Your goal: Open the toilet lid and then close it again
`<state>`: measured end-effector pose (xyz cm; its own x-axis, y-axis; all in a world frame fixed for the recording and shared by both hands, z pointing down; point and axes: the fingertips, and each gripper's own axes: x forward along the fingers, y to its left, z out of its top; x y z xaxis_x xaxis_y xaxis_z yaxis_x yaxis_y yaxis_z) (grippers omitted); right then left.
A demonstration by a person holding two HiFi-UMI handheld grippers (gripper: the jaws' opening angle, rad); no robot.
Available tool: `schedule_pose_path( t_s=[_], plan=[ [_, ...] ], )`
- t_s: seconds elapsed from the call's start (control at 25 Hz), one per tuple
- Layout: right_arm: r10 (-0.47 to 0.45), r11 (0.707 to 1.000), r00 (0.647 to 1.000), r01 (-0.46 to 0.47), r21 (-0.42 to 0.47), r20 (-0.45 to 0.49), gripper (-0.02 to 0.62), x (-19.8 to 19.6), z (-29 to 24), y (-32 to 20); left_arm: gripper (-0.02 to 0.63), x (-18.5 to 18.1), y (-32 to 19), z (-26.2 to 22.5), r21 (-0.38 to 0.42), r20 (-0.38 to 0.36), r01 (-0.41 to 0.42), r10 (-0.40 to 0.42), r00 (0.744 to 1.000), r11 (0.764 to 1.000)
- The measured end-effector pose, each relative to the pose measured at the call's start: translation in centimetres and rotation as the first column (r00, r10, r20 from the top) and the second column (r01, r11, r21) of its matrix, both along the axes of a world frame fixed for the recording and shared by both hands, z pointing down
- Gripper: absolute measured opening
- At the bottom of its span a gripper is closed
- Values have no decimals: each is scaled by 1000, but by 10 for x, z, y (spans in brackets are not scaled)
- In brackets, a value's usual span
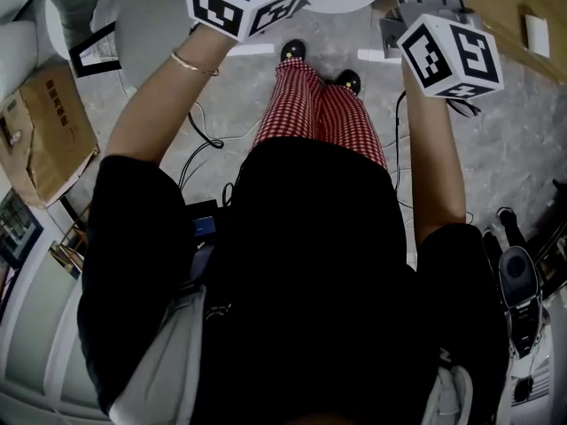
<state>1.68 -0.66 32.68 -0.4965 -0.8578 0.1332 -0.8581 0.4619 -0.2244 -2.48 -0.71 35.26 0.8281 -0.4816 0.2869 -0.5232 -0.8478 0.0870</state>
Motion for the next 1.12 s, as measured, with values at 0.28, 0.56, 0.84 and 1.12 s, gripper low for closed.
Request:
schedule_pose_path(
  t_s=[0.28, 0.56, 0.84, 1.12],
  plan=[
    [-9, 1000, 1000, 9, 20, 1, 20, -12, -20, 6, 3, -23, -1, -28, 24, 3, 2, -2, 1000, 1000],
    [4, 1000, 1000, -5, 28, 25, 20, -11, -30, 6, 3, -37, -5, -44, 43, -10, 39, -39, 999, 998],
    [-7, 998, 1000, 5, 62, 23, 20, -12, -53, 10, 3, -43, -2, -66, 79, -10, 58, -57, 998, 995],
    [-17, 997, 1000, 16, 81, 12, 20, -14, -75, 17, 3, -42, 8, -88, 123, 3, 89, -90, 996, 988]
  ],
)
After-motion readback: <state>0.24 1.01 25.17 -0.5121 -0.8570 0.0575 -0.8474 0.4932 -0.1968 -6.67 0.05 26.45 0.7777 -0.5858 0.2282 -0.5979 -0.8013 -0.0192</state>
